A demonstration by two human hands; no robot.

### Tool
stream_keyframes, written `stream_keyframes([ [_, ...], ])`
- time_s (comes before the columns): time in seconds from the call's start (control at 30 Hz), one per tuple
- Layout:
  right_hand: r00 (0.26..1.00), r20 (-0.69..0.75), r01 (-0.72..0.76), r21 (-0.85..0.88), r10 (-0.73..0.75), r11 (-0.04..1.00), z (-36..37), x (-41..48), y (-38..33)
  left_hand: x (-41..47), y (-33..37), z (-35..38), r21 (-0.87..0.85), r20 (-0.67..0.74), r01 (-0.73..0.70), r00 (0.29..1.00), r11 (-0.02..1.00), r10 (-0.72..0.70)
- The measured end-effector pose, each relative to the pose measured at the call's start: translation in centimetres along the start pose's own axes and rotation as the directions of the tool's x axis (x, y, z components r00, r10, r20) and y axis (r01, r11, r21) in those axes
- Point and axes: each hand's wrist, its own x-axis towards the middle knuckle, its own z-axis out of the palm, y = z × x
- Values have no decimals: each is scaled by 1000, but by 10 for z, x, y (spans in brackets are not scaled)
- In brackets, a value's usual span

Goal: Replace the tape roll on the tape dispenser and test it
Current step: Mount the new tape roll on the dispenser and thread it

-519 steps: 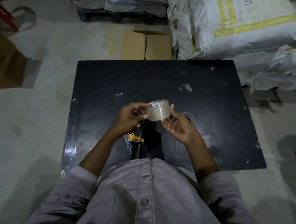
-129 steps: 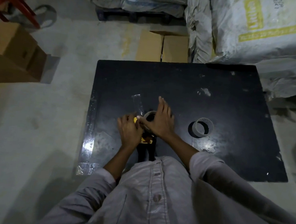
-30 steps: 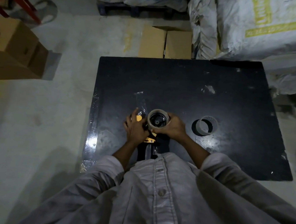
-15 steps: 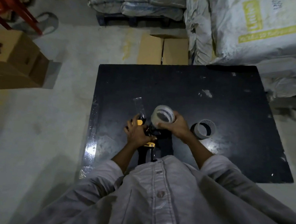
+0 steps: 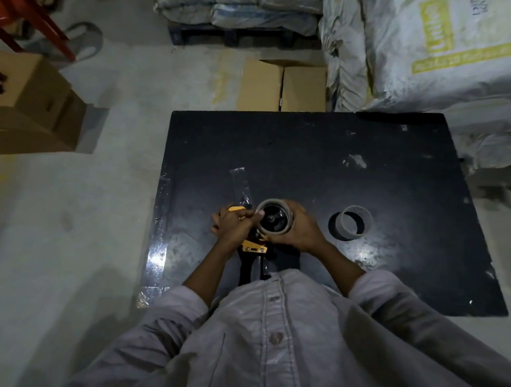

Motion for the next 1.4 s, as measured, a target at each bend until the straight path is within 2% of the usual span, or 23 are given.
stream_keyframes([
  [0.17, 1000, 25, 19, -67, -17, 998, 0, 0, -6, 1, -1, 1, 28, -13, -50, 999, 998, 51],
  [0.4, 999, 36, -2, -89, 6, 996, -1, 2, -11, 2, 1, 1, 295, -50, -141, 985, 945, 163],
  [0.57, 999, 49, 7, -100, -3, 995, -1, 3, -10, 1, 3, 5, 455, 25, -73, 997, 887, 69],
  [0.67, 999, 46, -7, -76, 10, 997, -2, 2, -8, 2, 4, 7, 435, 53, -50, 998, 899, 30],
  [0.87, 999, 50, -7, 26, 5, 1000, -3, 3, -4, 2, 8, 5, 270, 63, -10, 998, 963, -7],
  [1.1, 999, 47, -2, 52, 0, 999, -3, 4, 0, 4, 8, 4, 316, 96, -26, 995, 949, -4],
  [1.4, 998, 56, 24, -28, -23, 999, -2, 4, -5, 1, 4, 2, 318, 104, -45, 995, 947, 12],
])
